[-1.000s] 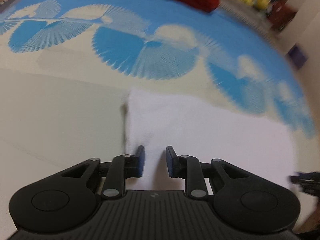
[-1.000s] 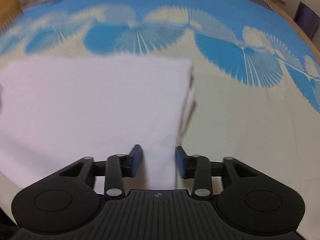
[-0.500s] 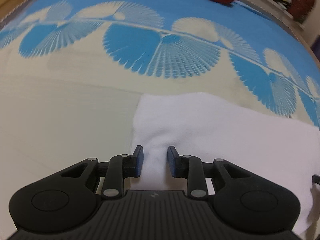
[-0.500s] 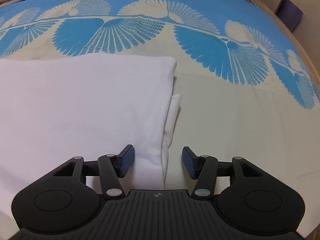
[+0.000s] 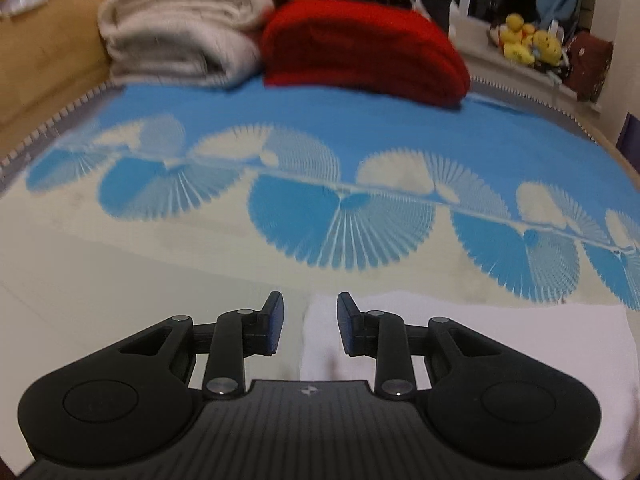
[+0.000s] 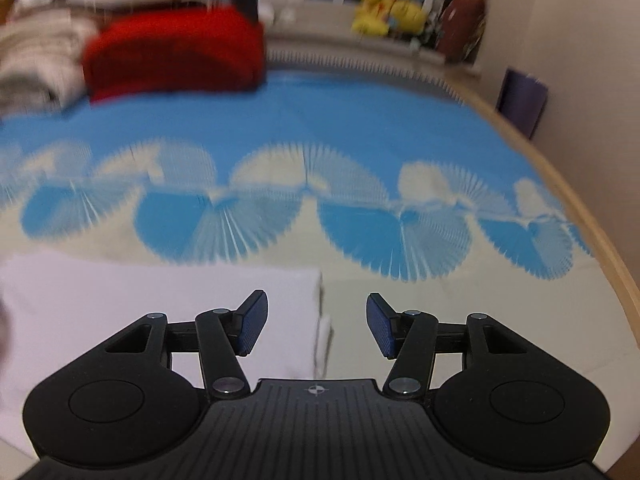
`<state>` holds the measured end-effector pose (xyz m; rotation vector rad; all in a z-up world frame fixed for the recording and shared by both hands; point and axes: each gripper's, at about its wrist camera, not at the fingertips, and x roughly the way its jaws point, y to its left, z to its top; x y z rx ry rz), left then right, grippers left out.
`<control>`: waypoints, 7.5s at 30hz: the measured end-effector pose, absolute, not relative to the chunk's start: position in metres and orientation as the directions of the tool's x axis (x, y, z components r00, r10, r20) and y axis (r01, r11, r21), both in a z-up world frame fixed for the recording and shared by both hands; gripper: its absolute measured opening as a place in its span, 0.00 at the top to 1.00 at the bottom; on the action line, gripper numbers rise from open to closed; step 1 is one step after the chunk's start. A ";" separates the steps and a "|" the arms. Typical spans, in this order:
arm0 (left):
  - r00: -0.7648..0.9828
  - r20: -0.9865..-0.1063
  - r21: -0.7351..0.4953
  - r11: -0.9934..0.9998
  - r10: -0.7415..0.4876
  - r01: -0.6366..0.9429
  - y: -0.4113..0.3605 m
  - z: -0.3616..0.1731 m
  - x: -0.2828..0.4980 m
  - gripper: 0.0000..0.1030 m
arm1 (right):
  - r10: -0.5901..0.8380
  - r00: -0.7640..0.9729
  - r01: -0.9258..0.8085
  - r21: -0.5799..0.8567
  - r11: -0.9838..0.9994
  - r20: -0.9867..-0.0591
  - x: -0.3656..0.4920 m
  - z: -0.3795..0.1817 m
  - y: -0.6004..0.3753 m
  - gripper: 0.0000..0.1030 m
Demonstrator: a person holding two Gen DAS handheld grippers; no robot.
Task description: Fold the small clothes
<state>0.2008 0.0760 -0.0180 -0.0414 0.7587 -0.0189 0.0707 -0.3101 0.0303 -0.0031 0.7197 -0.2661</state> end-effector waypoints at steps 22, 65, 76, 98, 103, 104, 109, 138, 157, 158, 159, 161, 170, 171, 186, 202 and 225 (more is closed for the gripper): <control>0.672 -0.719 -0.049 0.977 -0.177 0.205 0.004 -0.050 -0.009 0.53 | -0.217 0.742 0.317 0.047 0.947 -0.634 -0.059 -0.015 -0.331 0.42; 0.536 -0.828 -0.238 0.969 -0.165 -0.069 0.065 -0.101 0.032 0.52 | -0.257 0.725 0.166 -0.200 0.966 -0.639 -0.046 -0.027 -0.303 0.41; 0.506 -0.840 -0.292 0.950 -0.197 -0.114 0.075 -0.105 0.036 0.50 | -0.263 0.721 0.171 -0.202 0.964 -0.641 -0.045 -0.029 -0.303 0.41; 0.495 -0.801 -0.571 0.679 -0.337 -0.461 0.156 -0.142 0.060 0.45 | -0.278 0.705 0.226 -0.165 0.960 -0.652 -0.043 -0.028 -0.317 0.41; 0.499 -0.806 -0.552 0.709 -0.318 -0.439 0.149 -0.141 0.067 0.45 | -0.281 0.698 0.234 -0.162 0.959 -0.658 -0.042 -0.029 -0.318 0.41; 0.500 -0.806 -0.549 0.714 -0.315 -0.435 0.148 -0.142 0.066 0.45 | -0.282 0.697 0.234 -0.163 0.958 -0.659 -0.043 -0.029 -0.318 0.41; 0.504 -0.807 -0.544 0.720 -0.309 -0.430 0.148 -0.143 0.068 0.45 | -0.287 0.692 0.234 -0.170 0.957 -0.662 -0.042 -0.030 -0.317 0.41; 0.583 -0.784 -0.425 0.869 -0.214 -0.253 0.148 -0.107 0.054 0.95 | -0.320 0.699 0.278 -0.170 0.946 -0.640 -0.031 -0.028 -0.303 0.41; 0.682 -0.731 -0.067 0.993 0.016 -0.094 0.081 -0.053 0.041 0.96 | -0.335 0.719 0.405 -0.026 0.914 -0.609 -0.040 -0.009 -0.344 0.41; 0.702 -0.712 -0.045 0.997 0.011 -0.062 0.066 -0.044 0.039 0.96 | -0.336 0.723 0.411 -0.014 0.911 -0.604 -0.041 -0.007 -0.349 0.41; 0.721 -0.693 -0.023 0.999 0.002 -0.025 0.049 -0.035 0.037 0.96 | -0.337 0.726 0.416 -0.007 0.909 -0.600 -0.042 -0.006 -0.352 0.41; 0.752 -0.659 0.008 0.999 -0.034 0.052 0.011 -0.018 0.031 0.96 | -0.340 0.732 0.427 0.009 0.904 -0.591 -0.044 -0.003 -0.360 0.41; 0.748 -0.585 0.133 0.873 -0.312 0.469 -0.192 -0.014 -0.020 0.96 | -0.361 0.725 0.500 0.087 0.862 -0.587 -0.053 -0.006 -0.403 0.41; 0.718 -0.607 0.141 0.843 -0.341 0.519 -0.210 -0.025 -0.024 0.95 | -0.363 0.722 0.507 0.094 0.857 -0.589 -0.055 -0.007 -0.407 0.41; 0.511 -0.743 -0.111 0.833 -0.431 0.542 -0.104 -0.044 0.050 0.77 | 0.101 0.678 0.287 0.388 0.876 -0.728 -0.031 -0.047 -0.400 0.41; 0.233 -0.894 -0.235 0.843 -0.382 0.484 -0.082 -0.118 0.079 0.64 | 0.188 0.683 0.160 0.396 0.904 -0.706 -0.034 -0.040 -0.374 0.96; 0.173 -0.771 -0.592 0.790 -0.613 0.161 -0.055 -0.121 0.230 0.30 | 0.102 0.482 0.331 0.289 0.898 -0.870 0.015 -0.092 -0.350 0.30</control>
